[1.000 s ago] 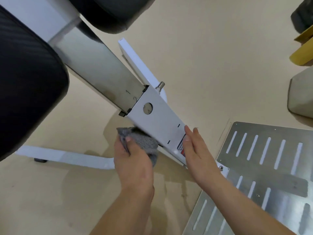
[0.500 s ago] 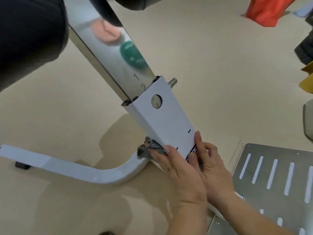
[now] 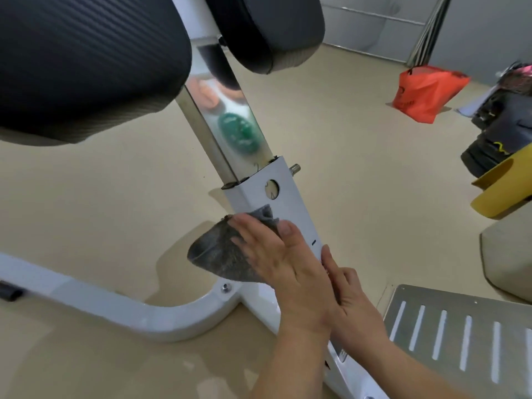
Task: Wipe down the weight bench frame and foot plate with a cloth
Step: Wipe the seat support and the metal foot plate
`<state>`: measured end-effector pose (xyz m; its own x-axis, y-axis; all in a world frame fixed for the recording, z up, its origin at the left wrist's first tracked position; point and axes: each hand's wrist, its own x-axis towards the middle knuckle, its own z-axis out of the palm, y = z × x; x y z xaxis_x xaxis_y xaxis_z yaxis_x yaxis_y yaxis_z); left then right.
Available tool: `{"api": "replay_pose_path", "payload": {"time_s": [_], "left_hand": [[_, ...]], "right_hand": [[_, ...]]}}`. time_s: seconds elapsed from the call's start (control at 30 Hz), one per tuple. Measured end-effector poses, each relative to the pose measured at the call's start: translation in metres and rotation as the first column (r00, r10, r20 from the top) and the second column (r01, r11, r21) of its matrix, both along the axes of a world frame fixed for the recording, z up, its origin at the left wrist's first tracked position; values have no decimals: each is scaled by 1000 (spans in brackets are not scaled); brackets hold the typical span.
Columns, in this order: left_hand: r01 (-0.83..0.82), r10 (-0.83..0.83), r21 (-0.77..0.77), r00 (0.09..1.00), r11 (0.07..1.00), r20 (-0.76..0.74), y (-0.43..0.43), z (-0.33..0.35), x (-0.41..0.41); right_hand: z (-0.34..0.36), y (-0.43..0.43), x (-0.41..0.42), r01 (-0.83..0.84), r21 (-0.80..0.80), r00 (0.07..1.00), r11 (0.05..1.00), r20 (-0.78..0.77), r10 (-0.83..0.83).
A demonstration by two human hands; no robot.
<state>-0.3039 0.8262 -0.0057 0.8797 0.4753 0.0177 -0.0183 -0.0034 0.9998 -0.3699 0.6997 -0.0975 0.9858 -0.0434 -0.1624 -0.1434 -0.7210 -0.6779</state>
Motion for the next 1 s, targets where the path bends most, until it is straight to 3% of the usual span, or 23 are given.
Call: {"api": "replay_pose_path", "payload": {"time_s": [0.07,0.17,0.27,0.33,0.47,0.63,0.77,0.87,1.0], "left_hand": [[43,-38,-104,998,994,48,-23,-61,-49],[77,-148,-383,976,921,-160,-33,-107,-62],[67,-231,-508,936,859,-267,-56,-109,-87],[-3,-148,-466,946,885,-288,-63,-96,-86],[-7,-71,-336,973,942,-219,-74,-109,-86],[60,-136,-234,937,970,-322,-93,-155,-118],[64,-104,-122,928,990,-359,-100,-166,-126],[62,-149,-205,883,977,-445,-103,-174,-135],[187,-366,-361,766,914,-529,-103,-192,-154]], "right_hand": [[0,1,1,12,-21,1000,1000,17,-11],[-4,-1,2,-5,-72,1000,997,9,6],[-7,-12,-3,39,140,999,989,0,-40],[-8,-24,-11,102,253,994,962,-69,-87],[-23,-48,-32,98,222,963,970,-267,-36],[-30,-62,-32,46,185,954,982,-300,12],[-36,-61,-34,26,130,973,991,-230,5],[-46,-58,-34,27,69,978,997,-208,-12],[-45,-59,-35,47,103,976,994,-215,-24]]}}
